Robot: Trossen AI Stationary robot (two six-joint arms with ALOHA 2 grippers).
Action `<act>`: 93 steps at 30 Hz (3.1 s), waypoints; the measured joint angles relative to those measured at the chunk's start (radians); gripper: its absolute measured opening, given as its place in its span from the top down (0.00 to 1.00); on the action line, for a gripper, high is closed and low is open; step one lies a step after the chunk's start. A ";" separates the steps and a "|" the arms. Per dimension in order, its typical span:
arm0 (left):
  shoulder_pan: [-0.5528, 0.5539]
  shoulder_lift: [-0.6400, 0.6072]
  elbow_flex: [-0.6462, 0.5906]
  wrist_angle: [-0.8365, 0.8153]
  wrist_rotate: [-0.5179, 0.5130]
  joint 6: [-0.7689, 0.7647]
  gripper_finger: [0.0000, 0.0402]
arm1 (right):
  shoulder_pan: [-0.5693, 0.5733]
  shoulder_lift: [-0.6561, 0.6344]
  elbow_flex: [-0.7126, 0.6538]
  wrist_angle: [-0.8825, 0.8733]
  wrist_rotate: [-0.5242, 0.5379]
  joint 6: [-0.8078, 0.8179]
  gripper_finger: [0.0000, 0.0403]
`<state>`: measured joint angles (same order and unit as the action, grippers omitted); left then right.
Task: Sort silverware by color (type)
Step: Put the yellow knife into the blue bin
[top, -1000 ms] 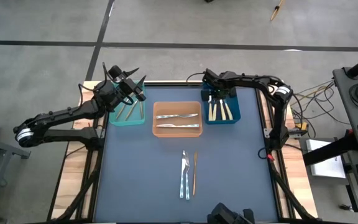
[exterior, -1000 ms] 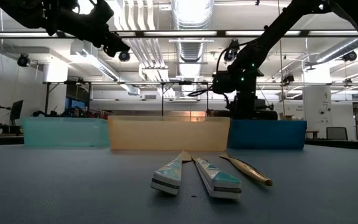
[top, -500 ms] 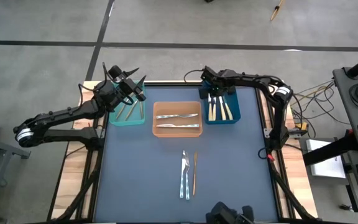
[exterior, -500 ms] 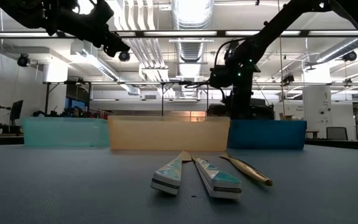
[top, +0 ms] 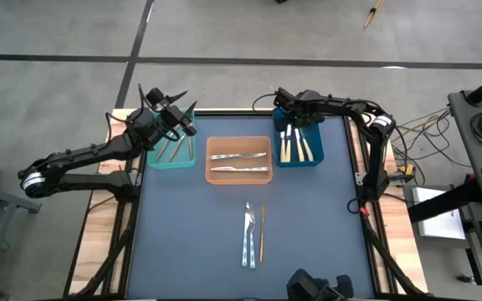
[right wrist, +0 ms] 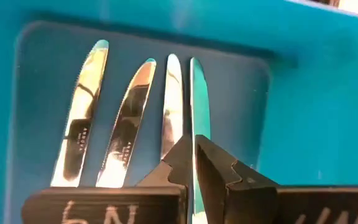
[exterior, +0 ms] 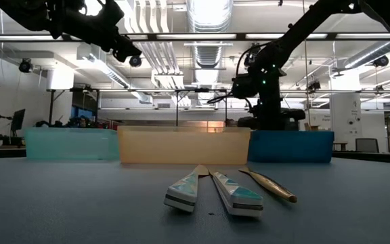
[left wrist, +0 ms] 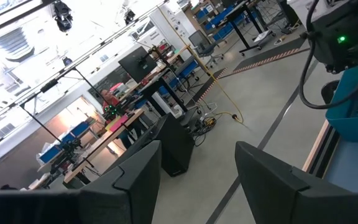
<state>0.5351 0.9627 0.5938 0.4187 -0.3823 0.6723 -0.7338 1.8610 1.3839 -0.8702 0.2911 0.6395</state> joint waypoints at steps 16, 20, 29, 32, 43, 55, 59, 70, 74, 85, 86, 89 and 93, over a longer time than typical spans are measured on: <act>0.000 0.000 0.000 0.000 0.000 0.000 0.53 | 0.000 0.003 -0.080 0.085 -0.001 0.007 0.97; 0.000 0.000 0.000 0.000 0.000 0.000 0.53 | 0.000 0.003 -0.084 0.089 -0.001 0.007 0.97; 0.000 0.000 0.000 0.000 0.000 0.000 0.53 | 0.000 0.003 -0.084 0.095 0.025 0.007 0.97; 0.000 0.000 0.000 0.000 0.000 0.000 0.53 | 0.001 0.003 -0.084 0.098 0.025 0.014 0.97; 0.000 0.000 0.000 0.000 0.000 0.000 0.53 | 0.003 0.006 -0.093 0.102 0.025 0.034 0.97; 0.000 0.000 0.000 0.000 0.000 0.000 0.53 | 0.003 0.005 -0.134 0.108 0.043 0.067 0.97; 0.000 0.000 0.000 0.000 0.000 0.000 0.53 | 0.003 0.005 -0.121 0.106 0.056 0.058 0.97; 0.000 0.000 0.000 0.000 0.000 0.004 0.53 | 0.035 0.001 -0.079 0.128 0.046 0.050 0.97; 0.000 0.000 0.000 0.000 0.000 0.004 0.53 | 0.042 0.001 -0.082 0.128 0.049 0.056 0.97; 0.000 0.000 0.000 0.000 0.000 0.004 0.53 | 0.042 0.002 -0.084 0.148 0.083 0.056 0.97; 0.000 0.000 0.000 0.000 0.000 0.004 0.53 | 0.042 0.002 -0.087 0.152 0.089 0.056 0.97; 0.000 0.000 0.000 0.000 0.000 0.004 0.53 | 0.042 0.002 -0.094 0.155 0.103 0.056 0.97; 0.000 0.000 0.000 0.000 0.000 0.004 0.53 | 0.042 0.002 -0.101 0.149 0.115 0.056 0.97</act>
<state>0.5354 0.9624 0.5938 0.4187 -0.3824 0.6758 -0.6922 1.8633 1.2828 -0.7207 0.4058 0.6960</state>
